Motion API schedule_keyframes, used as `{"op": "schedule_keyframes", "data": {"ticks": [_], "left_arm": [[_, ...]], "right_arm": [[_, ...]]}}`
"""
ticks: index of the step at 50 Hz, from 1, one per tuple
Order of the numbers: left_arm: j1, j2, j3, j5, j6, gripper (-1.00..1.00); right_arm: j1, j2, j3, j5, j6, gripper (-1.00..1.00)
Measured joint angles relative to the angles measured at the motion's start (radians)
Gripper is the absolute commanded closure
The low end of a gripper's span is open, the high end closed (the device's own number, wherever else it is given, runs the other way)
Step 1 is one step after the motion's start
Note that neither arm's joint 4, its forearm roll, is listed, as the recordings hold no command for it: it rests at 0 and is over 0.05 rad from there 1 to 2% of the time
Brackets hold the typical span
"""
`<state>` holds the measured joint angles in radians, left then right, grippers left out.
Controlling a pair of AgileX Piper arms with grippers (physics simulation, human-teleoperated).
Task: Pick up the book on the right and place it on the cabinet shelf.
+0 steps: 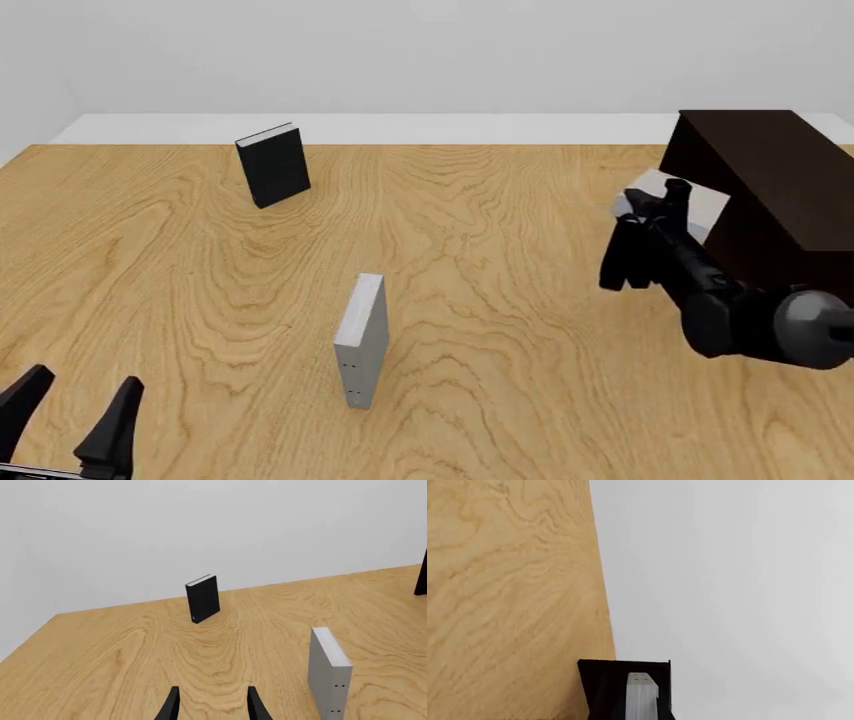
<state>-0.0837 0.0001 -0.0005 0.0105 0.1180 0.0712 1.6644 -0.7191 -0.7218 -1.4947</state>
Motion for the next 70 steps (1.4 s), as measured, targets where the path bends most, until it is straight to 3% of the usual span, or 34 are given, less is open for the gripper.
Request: {"op": "schedule_keyframes", "data": {"ticks": [30, 70], "left_arm": [[0.001, 0.000, 0.000, 0.007, 0.006, -1.00], [0.011, 0.000, 0.000, 0.019, 0.018, -1.00]], "right_arm": [[-0.048, 0.103, -0.061, -0.019, 0.003, 1.00], [-0.140, 0.215, -0.192, 0.032, -0.014, 1.00]]}}
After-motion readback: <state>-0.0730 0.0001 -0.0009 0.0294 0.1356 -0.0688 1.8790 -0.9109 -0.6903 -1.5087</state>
